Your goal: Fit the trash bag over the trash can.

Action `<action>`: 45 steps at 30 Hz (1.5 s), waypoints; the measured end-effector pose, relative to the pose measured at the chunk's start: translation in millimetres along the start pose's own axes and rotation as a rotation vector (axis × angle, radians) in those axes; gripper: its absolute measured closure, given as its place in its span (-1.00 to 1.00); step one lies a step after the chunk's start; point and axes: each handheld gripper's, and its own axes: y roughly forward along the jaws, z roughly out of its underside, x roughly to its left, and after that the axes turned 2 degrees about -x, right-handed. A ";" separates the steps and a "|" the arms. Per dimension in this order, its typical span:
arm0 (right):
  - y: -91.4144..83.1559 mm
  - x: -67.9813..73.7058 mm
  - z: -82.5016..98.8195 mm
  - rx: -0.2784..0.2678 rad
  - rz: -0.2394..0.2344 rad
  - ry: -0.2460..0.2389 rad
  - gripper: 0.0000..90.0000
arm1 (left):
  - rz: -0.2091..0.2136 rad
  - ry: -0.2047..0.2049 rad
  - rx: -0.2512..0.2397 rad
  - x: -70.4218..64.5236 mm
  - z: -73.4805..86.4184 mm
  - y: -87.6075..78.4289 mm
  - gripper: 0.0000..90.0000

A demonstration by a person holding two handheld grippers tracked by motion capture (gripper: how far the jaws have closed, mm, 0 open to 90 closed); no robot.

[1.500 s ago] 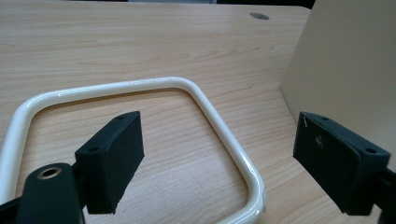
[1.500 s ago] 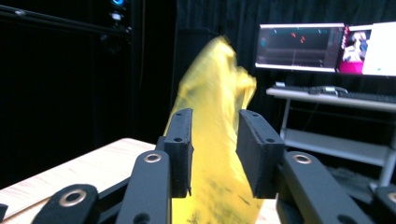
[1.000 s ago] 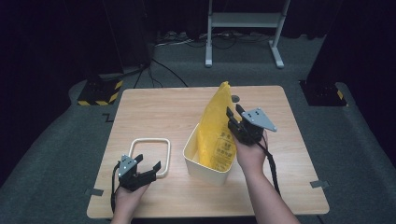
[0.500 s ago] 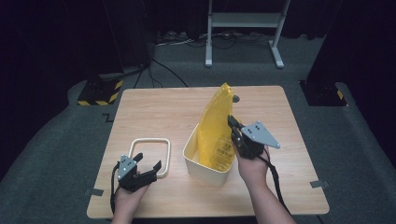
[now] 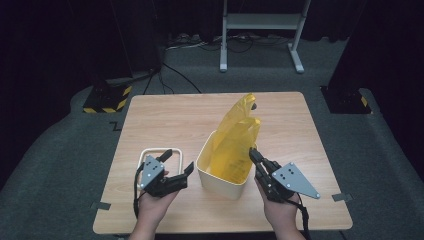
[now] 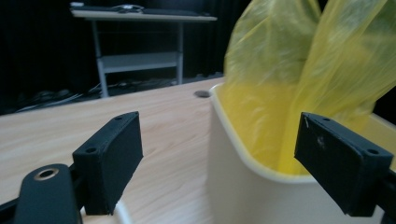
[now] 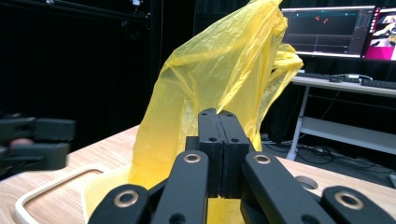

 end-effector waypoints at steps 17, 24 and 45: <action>-5.3 5.8 2.9 0.003 -0.040 -0.005 0.98 | 0.235 0.108 0.064 -62.7 -34.7 62.8 0.39; -9.6 -0.5 0.0 -0.003 -0.025 0.000 0.89 | 0.244 0.120 0.042 -68.3 -29.8 51.5 0.99; 5.1 3.0 -4.4 0.064 0.078 0.024 0.35 | 0.238 0.137 -0.002 -75.1 7.3 10.7 0.99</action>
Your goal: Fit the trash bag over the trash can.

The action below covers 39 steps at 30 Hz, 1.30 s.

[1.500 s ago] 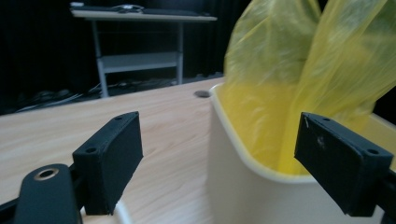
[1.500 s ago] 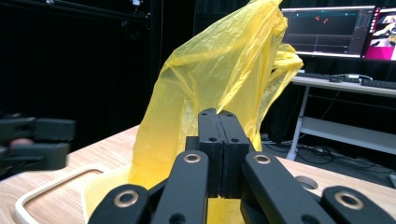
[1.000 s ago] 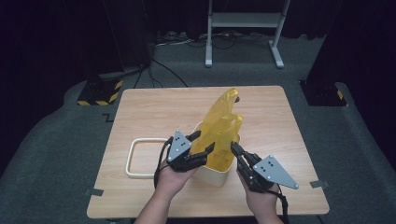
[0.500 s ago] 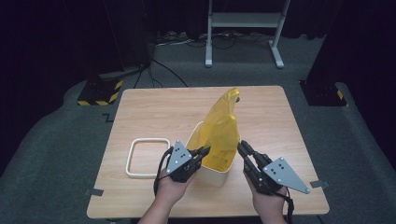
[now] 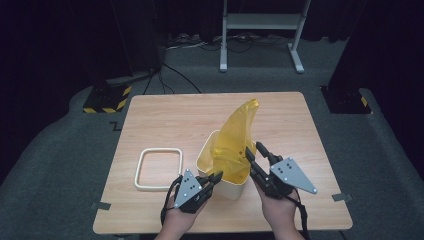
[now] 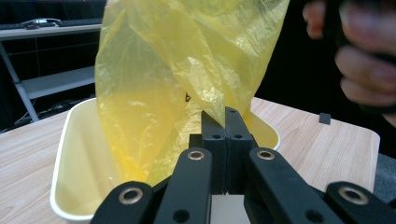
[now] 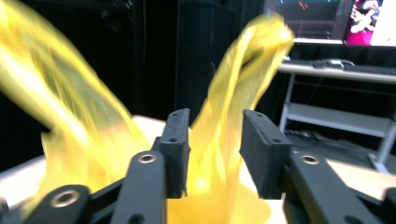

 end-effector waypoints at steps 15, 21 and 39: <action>17.6 -10.1 33.2 0.088 -0.022 0.022 1.00 | -0.040 0.003 -0.045 0.7 1.2 2.6 0.99; 48.6 -19.9 0.7 0.028 -0.005 -0.059 1.00 | -0.030 -0.006 -0.002 4.6 2.8 9.0 0.87; 27.4 -14.7 15.5 0.003 -0.025 -0.114 0.99 | -0.159 -0.134 -0.054 36.8 -9.4 -13.3 0.31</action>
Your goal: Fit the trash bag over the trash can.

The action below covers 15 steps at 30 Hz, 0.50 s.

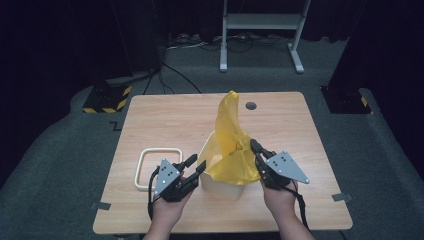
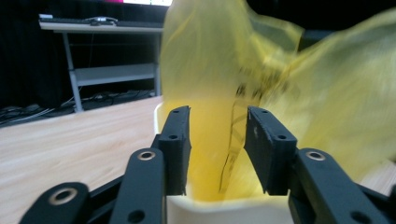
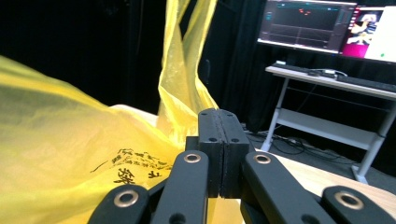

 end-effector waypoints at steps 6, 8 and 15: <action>1.3 22.8 4.9 0.015 -0.072 -0.022 0.98 | 0.039 -0.028 -0.066 -14.5 -23.7 4.5 0.20; 0.5 29.0 6.2 0.013 -0.086 -0.039 0.98 | 0.037 -0.045 -0.088 -14.2 -28.3 2.0 0.16; 3.1 44.5 8.9 0.031 -0.105 -0.096 0.98 | 0.065 -0.076 -0.129 -12.5 -39.3 -4.5 0.08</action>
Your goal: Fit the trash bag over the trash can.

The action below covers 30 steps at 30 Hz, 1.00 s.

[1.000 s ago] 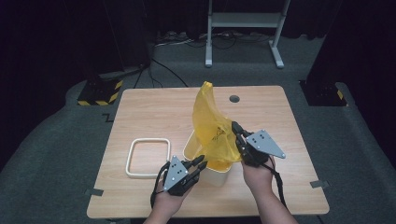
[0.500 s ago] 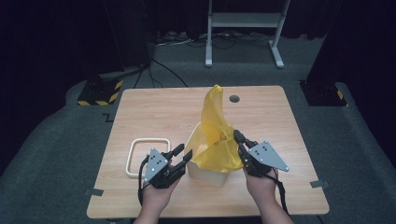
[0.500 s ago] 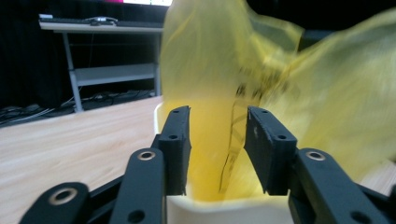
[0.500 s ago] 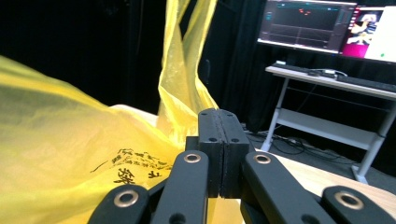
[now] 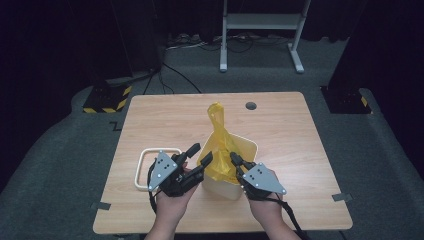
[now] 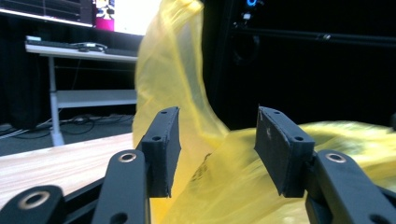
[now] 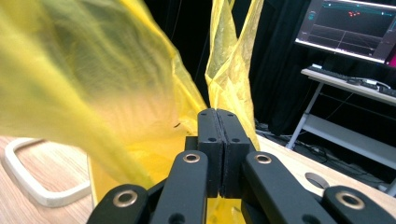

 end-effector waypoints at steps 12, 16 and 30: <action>-1.0 4.5 1.7 0.007 -0.015 -0.005 0.98 | 0.019 0.118 0.101 -29.2 -5.3 16.8 -0.01; -7.3 -11.2 3.7 -0.006 0.008 0.053 0.98 | 0.006 0.121 0.220 -27.3 24.3 25.8 0.06; -21.3 -25.3 3.1 -0.043 0.017 0.136 0.98 | -0.004 0.100 0.221 -19.0 44.2 20.5 0.93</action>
